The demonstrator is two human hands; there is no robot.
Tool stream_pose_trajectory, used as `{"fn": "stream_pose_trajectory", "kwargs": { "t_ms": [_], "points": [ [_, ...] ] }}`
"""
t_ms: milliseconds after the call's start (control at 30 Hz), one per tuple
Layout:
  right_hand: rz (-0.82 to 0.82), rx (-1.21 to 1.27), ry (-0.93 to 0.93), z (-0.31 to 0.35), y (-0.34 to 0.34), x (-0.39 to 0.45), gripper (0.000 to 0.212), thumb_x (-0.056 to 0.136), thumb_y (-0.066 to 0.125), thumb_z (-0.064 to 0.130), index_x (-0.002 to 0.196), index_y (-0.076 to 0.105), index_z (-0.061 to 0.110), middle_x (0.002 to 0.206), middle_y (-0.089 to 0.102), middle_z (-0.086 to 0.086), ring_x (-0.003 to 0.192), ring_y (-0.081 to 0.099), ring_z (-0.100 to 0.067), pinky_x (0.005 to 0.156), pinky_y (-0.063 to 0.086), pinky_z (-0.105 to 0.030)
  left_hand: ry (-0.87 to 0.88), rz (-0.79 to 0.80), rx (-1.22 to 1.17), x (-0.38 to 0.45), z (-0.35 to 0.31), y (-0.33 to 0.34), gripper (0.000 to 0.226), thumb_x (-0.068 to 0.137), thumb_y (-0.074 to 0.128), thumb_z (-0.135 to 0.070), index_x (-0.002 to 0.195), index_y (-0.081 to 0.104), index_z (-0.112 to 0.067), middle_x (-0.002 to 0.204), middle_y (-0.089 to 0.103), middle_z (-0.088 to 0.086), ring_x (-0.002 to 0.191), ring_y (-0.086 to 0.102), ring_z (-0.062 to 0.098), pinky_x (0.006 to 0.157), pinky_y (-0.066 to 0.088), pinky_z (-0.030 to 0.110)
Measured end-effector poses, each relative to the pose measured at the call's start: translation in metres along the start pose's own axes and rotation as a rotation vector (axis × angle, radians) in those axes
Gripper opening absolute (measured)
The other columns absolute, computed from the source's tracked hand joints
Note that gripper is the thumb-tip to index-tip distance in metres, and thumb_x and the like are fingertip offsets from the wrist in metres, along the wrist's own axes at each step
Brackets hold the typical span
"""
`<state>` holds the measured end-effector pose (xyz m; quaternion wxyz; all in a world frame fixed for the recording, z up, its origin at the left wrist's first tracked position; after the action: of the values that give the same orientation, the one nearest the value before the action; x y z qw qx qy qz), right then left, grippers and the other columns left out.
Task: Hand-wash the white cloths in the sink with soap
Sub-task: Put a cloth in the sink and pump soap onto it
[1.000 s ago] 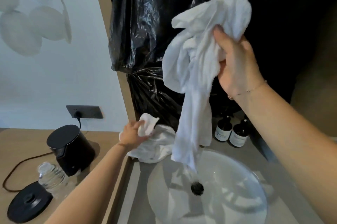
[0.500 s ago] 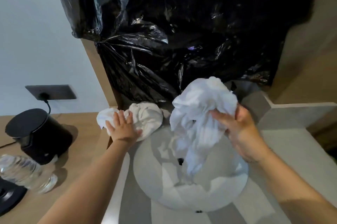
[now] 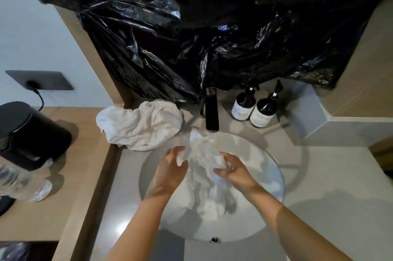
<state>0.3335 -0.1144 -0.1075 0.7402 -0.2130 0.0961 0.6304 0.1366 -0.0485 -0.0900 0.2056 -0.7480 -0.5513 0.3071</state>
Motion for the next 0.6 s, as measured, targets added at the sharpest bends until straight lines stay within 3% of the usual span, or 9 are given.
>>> {"fn": "stream_pose_trajectory", "kwargs": {
  "t_ms": [67,167,233,300,333,400,500,600],
  "points": [
    [0.061,-0.187,0.053,-0.016,-0.002,0.008,0.06,0.085,0.07,0.006,0.139,0.048,0.02,0.131,0.039,0.009,0.129,0.039,-0.007,0.104,0.035,-0.017,-0.091,0.057,-0.048,-0.003,0.006,0.015,0.042,0.094,0.056,-0.02,0.134,0.051,-0.029,0.137,0.05,-0.003,0.113,0.052,0.01,0.088,0.042,0.024],
    [0.003,-0.221,0.033,-0.023,-0.026,0.017,0.05,0.088,0.066,0.007,0.134,0.053,0.024,0.137,0.041,0.011,0.133,0.039,-0.008,0.099,0.034,-0.01,-0.162,0.062,-0.108,-0.003,0.008,0.029,0.041,0.094,0.056,-0.018,0.132,0.053,-0.031,0.132,0.051,-0.007,0.121,0.051,0.011,0.091,0.044,0.024],
    [-0.139,-0.206,-0.083,-0.009,-0.051,0.02,0.041,0.087,0.065,0.003,0.123,0.059,0.021,0.128,0.051,0.007,0.127,0.048,-0.015,0.096,0.038,-0.011,-0.185,0.04,-0.162,0.002,0.007,0.033,0.039,0.093,0.057,-0.016,0.129,0.056,-0.03,0.126,0.052,-0.009,0.121,0.052,0.012,0.091,0.045,0.025],
    [-0.326,-0.133,-0.185,0.006,-0.083,0.02,0.037,0.086,0.067,0.003,0.117,0.06,0.023,0.123,0.054,0.005,0.119,0.053,-0.016,0.1,0.043,-0.026,-0.204,0.032,-0.184,0.006,0.005,0.037,0.037,0.093,0.056,-0.013,0.127,0.058,-0.027,0.125,0.053,-0.008,0.119,0.053,0.013,0.089,0.044,0.025],
    [-0.411,-0.066,-0.216,0.013,-0.098,0.021,0.038,0.086,0.068,0.004,0.119,0.059,0.021,0.124,0.054,0.002,0.115,0.054,-0.012,0.098,0.046,-0.028,-0.217,0.028,-0.194,0.008,0.003,0.039,0.036,0.093,0.056,-0.012,0.126,0.058,-0.026,0.126,0.055,-0.006,0.117,0.054,0.013,0.087,0.043,0.025],
    [-0.558,0.061,-0.261,0.024,-0.124,0.028,0.05,0.084,0.07,0.001,0.13,0.05,0.011,0.128,0.048,-0.005,0.113,0.054,-0.003,0.088,0.047,-0.013,-0.245,0.027,-0.217,0.011,0.0,0.042,0.036,0.092,0.056,-0.012,0.126,0.058,-0.025,0.126,0.057,-0.005,0.113,0.054,0.012,0.084,0.042,0.024],
    [-0.617,0.172,-0.259,0.035,-0.144,0.05,0.077,0.08,0.073,-0.004,0.143,0.031,0.005,0.132,0.041,-0.001,0.124,0.048,-0.011,0.078,0.043,-0.002,-0.277,0.018,-0.206,0.012,-0.003,0.046,0.035,0.092,0.055,-0.011,0.125,0.059,-0.024,0.122,0.058,-0.007,0.108,0.055,0.009,0.077,0.038,0.017],
    [-0.525,0.171,-0.247,0.039,-0.145,0.075,0.096,0.073,0.082,0.004,0.147,0.022,0.01,0.138,0.047,0.0,0.123,0.049,-0.003,0.093,0.042,-0.007,-0.29,0.02,-0.174,0.01,-0.002,0.05,0.033,0.093,0.056,-0.01,0.123,0.061,-0.023,0.121,0.058,-0.006,0.105,0.055,0.009,0.065,0.037,0.005]
  ]
}}
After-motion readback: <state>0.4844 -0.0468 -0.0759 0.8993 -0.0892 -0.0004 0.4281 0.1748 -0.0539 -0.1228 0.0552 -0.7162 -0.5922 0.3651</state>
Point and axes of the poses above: each hand's wrist, its own x-axis towards the middle knuckle, its own y-axis out of the palm, z = x × y, the point moved 7 cm from there along x, towards the middle knuckle
